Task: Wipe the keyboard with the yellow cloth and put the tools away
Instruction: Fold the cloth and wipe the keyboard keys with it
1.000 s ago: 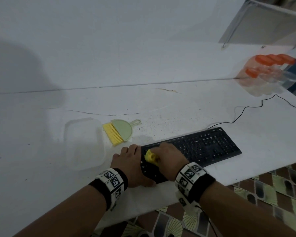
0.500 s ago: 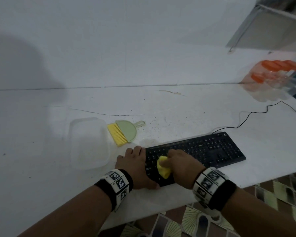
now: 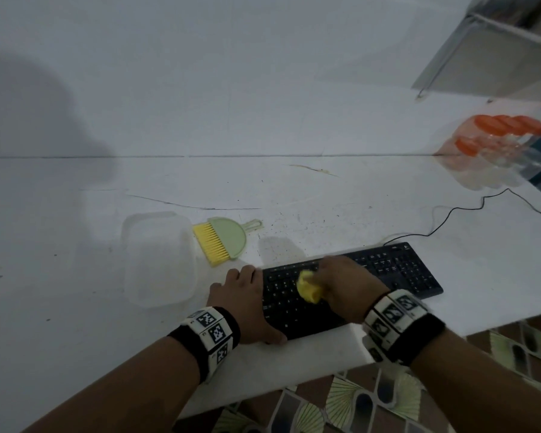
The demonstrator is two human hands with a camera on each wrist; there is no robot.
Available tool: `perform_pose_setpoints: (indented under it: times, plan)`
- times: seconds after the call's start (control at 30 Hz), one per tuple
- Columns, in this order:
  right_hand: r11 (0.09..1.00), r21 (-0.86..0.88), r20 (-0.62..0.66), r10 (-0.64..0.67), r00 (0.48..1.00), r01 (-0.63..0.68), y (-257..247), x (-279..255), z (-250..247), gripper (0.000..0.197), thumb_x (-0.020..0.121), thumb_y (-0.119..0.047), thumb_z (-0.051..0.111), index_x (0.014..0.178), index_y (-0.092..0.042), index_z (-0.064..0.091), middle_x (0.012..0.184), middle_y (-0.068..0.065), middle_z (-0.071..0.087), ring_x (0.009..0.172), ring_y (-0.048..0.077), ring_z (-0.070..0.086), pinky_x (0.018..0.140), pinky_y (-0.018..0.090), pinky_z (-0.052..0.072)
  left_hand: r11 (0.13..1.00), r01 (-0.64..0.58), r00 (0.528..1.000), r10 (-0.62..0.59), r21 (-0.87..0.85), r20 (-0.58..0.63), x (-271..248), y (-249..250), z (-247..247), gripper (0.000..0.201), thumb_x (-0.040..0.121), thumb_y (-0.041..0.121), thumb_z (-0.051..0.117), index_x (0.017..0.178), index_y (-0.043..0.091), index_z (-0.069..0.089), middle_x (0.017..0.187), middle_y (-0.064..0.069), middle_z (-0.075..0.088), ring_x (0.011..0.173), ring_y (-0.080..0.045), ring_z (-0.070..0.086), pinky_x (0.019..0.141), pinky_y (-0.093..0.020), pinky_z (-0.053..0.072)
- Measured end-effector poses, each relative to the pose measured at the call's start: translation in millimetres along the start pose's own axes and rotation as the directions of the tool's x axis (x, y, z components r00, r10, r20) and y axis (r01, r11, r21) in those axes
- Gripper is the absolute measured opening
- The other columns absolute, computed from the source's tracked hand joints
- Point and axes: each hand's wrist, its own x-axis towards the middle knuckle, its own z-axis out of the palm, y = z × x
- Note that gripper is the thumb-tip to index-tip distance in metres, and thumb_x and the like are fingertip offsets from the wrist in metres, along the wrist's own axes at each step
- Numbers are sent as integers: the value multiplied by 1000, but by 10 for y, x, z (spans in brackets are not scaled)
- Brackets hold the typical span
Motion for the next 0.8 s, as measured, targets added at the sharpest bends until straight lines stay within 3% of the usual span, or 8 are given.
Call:
perform_pose_setpoints:
  times: [0.03, 0.1, 0.27, 0.33, 0.43, 0.6, 0.7, 0.8]
  plan:
    - [1000, 26, -88, 15, 996, -13, -33, 71, 18, 44, 86, -10, 60, 124, -31, 66, 111, 4, 60, 104, 25, 55, 91, 35, 48, 1000, 4, 1000, -4, 2, 2, -1, 5, -5, 140, 43, 96, 63, 154, 24, 18, 150, 3, 29, 133, -26, 33, 102, -51, 45]
    - [1000, 20, -104, -3, 995, 5, -104, 150, 117, 46, 85, -11, 59, 126, -31, 63, 115, 6, 56, 108, 28, 49, 93, 38, 47, 1000, 7, 1000, -7, -4, -1, -6, 8, -15, 140, 43, 96, 64, 154, 24, 18, 150, 3, 29, 133, -26, 33, 101, -51, 45]
    - [997, -42, 172, -53, 984, 61, 104, -222, 83, 46, 89, -15, 63, 130, -35, 62, 116, 3, 57, 111, 26, 55, 91, 38, 50, 1000, 20, 1000, -20, -3, 22, 0, 29, -17, 140, 45, 94, 66, 156, 23, 17, 153, 2, 27, 136, -26, 31, 106, -52, 44]
    - [998, -22, 83, -54, 995, 56, 163, -187, 6, 43, 90, -15, 61, 129, -33, 64, 117, 3, 59, 111, 26, 55, 91, 35, 49, 999, 35, 999, -35, 2, 39, 8, 53, -27, 142, 44, 93, 67, 156, 22, 17, 153, 2, 25, 137, -27, 30, 106, -53, 44]
    - [1000, 8, -114, -22, 993, 23, 71, 93, 28, 50, 88, -14, 58, 134, -32, 58, 121, 5, 55, 111, 29, 50, 94, 40, 48, 998, 54, 997, -54, 12, 58, 8, 79, -42, 144, 42, 93, 67, 156, 22, 17, 153, 2, 26, 136, -27, 31, 103, -53, 46]
    - [996, -79, 133, -24, 991, 34, 200, 22, -22, 45, 83, -12, 61, 123, -33, 66, 117, 4, 58, 114, 29, 55, 91, 44, 53, 997, 81, 994, -80, -12, 75, -29, 91, -71, 144, 47, 92, 69, 160, 25, 10, 161, 5, 18, 141, -26, 27, 110, -53, 41]
    - [984, -179, 21, -6, 1000, 10, 293, 111, -177, 43, 83, -13, 60, 121, -31, 66, 114, 4, 58, 111, 29, 54, 85, 41, 53, 994, 104, 992, -102, -17, 78, -69, 118, -80, 146, 51, 91, 70, 162, 24, 3, 166, 5, 12, 147, -26, 22, 119, -52, 32]
    - [990, -53, -95, -138, 986, 133, 15, 439, -121, 52, 84, -13, 57, 132, -33, 56, 120, 5, 52, 113, 30, 47, 90, 44, 50, 982, 180, 982, -176, -49, 75, -115, 119, -34, 151, 50, 91, 70, 163, 21, -2, 170, 2, 8, 153, -26, 17, 124, -53, 21]
